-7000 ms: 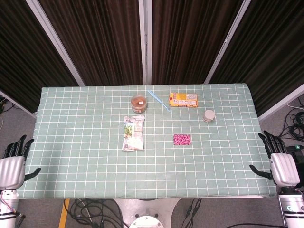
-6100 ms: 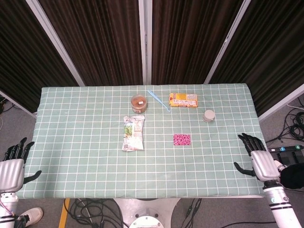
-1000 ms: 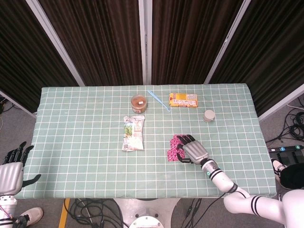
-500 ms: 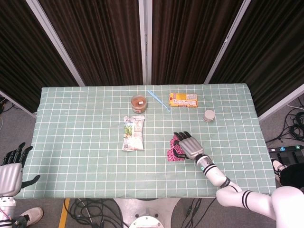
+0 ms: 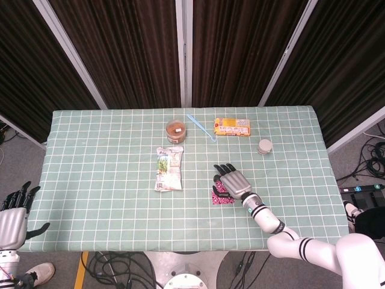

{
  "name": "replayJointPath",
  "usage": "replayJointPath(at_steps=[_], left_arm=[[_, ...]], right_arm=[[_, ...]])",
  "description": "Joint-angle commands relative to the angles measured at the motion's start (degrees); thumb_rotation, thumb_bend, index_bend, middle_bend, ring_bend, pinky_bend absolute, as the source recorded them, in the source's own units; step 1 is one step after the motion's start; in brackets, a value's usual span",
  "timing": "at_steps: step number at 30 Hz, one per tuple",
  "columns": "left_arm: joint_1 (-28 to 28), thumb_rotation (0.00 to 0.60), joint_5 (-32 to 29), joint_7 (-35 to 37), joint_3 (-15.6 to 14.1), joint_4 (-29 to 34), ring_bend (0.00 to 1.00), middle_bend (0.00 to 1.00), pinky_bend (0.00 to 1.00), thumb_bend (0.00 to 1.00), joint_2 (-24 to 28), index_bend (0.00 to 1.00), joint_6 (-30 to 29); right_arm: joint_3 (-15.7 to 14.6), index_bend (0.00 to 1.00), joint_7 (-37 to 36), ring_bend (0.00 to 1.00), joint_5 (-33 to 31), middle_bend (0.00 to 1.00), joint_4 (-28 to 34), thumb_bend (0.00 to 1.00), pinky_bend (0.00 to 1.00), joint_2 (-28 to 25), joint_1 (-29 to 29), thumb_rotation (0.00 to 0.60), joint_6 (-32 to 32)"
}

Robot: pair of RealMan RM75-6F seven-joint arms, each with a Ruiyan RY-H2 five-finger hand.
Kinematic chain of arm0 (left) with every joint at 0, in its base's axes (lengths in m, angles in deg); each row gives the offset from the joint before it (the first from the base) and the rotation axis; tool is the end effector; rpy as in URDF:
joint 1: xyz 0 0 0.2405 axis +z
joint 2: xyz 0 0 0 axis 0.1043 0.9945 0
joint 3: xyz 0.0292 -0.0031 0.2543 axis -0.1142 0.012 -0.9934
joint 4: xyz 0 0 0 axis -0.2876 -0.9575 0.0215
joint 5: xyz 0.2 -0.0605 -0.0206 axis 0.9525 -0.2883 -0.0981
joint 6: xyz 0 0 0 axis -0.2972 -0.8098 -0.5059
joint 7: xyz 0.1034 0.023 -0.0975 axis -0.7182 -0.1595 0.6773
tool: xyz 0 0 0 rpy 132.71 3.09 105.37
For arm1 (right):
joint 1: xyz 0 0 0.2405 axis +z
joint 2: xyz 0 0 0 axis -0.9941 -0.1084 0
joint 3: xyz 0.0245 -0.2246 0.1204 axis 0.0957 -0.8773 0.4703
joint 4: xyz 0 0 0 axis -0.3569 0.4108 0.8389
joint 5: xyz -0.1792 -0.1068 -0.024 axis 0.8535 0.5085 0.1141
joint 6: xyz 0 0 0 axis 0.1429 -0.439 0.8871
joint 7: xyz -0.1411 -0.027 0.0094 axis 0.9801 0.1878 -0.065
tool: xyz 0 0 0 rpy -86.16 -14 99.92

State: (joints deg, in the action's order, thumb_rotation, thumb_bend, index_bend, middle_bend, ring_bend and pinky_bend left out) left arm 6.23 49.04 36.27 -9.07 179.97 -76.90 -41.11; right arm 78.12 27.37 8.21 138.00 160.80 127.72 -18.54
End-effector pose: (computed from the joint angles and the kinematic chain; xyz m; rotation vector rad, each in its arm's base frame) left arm -0.3327 0.1470 0.1309 -1.2719 -0.9774 -0.7677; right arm -0.1874 -0.3423 -0.0864 2.0665 -1.0051 0.6756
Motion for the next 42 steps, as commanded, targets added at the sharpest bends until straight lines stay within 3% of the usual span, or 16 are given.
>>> replayJointPath(at_steps=[1, 17, 42], left_arm=[[0.11, 0.6, -0.14, 0.11, -0.05, -0.07, 0.14, 0.15, 0.15, 0.09, 0.0, 0.19, 0.03], [-0.42, 0.6, 0.12, 0.73, 0.14, -0.79, 0.14, 0.15, 0.15, 0.09, -0.59, 0.19, 0.77], [-0.75, 0.6, 0.57, 0.1, 0.15, -0.22, 0.14, 0.15, 0.15, 0.09, -0.44, 0.19, 0.81]], right_arm=[[-0.1, 0.3, 0.37, 0.0, -0.55, 0.0, -0.73, 0.47, 0.0, 0.45, 0.22, 0.001, 0.55], [-2.92, 0.31, 0.91, 0.0, 0.01, 0.0, 2.76, 0.47, 0.0, -3.74, -3.16, 0.0, -2.21], [-9.57, 0.3, -1.97, 0.0, 7.83, 0.0, 12.13, 0.47, 0.0, -13.99, -10.69, 0.001, -9.13]])
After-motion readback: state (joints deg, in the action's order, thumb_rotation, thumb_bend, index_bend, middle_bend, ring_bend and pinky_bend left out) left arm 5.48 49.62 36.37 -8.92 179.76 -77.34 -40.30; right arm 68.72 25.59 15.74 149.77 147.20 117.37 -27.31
